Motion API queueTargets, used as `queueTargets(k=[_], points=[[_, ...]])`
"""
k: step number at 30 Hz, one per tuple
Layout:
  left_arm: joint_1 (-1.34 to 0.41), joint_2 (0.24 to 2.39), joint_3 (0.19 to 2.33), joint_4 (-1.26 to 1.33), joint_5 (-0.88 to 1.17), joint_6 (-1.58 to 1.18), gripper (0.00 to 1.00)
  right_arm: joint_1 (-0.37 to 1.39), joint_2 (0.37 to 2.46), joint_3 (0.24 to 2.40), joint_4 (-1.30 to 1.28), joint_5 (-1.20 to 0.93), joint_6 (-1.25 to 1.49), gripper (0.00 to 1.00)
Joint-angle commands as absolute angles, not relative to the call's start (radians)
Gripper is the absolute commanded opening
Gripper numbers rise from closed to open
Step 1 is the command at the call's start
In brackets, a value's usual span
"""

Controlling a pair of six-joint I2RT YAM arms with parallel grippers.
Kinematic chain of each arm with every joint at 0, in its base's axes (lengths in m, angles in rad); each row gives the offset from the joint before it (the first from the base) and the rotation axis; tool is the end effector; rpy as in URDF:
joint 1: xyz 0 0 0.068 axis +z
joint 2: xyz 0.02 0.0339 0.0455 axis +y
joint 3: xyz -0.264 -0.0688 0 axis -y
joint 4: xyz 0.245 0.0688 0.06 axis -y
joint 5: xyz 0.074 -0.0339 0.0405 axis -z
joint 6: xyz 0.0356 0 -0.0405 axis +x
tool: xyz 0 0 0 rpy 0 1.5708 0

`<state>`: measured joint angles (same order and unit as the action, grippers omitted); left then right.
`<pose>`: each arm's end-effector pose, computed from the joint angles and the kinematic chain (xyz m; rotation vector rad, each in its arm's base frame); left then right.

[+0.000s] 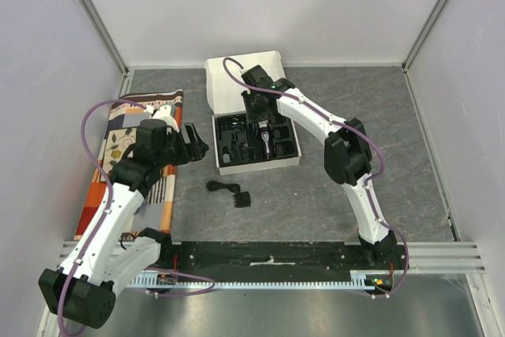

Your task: Sort the hair-cutting tools

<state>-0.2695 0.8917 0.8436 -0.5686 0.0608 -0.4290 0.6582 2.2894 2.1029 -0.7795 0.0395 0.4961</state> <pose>0.1837 -0.0530 0.3037 -0.1423 2.2193 -0.4568 0.4027 0.3096 0.2356 -0.1934 2.5784 0.3973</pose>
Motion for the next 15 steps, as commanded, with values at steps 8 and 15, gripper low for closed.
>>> queueTargets(k=[8, 15], points=[[-0.261, 0.897, 0.844, -0.534, 0.084, -0.417, 0.86, 0.660, 2.312, 2.111, -0.765, 0.015, 0.483, 0.05], [-0.258, 0.896, 0.845, -0.535, 0.089, -0.417, 0.86, 0.661, 2.310, 2.108, -0.767, 0.006, 0.483, 0.13]])
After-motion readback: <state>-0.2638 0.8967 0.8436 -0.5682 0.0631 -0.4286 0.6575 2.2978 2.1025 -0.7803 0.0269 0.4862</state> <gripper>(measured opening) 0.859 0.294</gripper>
